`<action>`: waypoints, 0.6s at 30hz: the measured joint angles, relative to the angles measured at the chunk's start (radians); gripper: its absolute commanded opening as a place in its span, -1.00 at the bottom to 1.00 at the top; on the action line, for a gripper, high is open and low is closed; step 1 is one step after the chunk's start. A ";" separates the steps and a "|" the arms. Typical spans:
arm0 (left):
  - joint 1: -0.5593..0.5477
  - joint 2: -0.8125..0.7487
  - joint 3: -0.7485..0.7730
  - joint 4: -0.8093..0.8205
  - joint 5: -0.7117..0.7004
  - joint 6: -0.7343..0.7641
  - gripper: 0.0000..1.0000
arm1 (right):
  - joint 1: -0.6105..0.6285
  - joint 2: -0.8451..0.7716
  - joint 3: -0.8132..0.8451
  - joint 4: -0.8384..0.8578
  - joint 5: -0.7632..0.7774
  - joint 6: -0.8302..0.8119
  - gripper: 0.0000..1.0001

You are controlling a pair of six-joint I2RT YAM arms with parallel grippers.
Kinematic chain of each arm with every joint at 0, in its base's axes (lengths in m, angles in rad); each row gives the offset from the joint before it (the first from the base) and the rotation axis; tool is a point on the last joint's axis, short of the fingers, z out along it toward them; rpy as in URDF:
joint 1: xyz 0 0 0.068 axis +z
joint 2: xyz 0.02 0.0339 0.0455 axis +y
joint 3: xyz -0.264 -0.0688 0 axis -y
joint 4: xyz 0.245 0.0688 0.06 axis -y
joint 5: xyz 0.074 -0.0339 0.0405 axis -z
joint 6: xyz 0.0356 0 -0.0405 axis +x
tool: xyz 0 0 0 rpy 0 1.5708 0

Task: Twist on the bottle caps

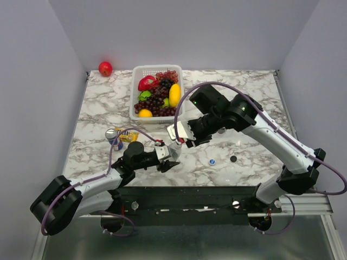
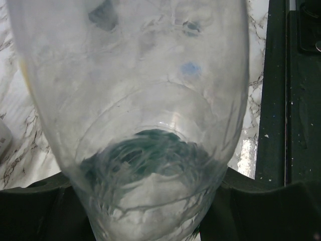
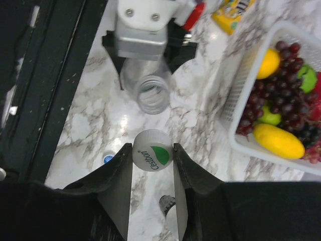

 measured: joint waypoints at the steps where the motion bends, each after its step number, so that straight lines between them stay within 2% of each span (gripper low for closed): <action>1: -0.001 0.002 0.000 0.000 0.000 -0.006 -1.00 | 0.011 0.000 -0.015 -0.012 0.007 -0.002 -0.40; 18: -0.019 0.021 0.005 -0.006 0.000 -0.047 -1.00 | 0.073 0.084 0.002 -0.011 0.023 -0.027 -0.40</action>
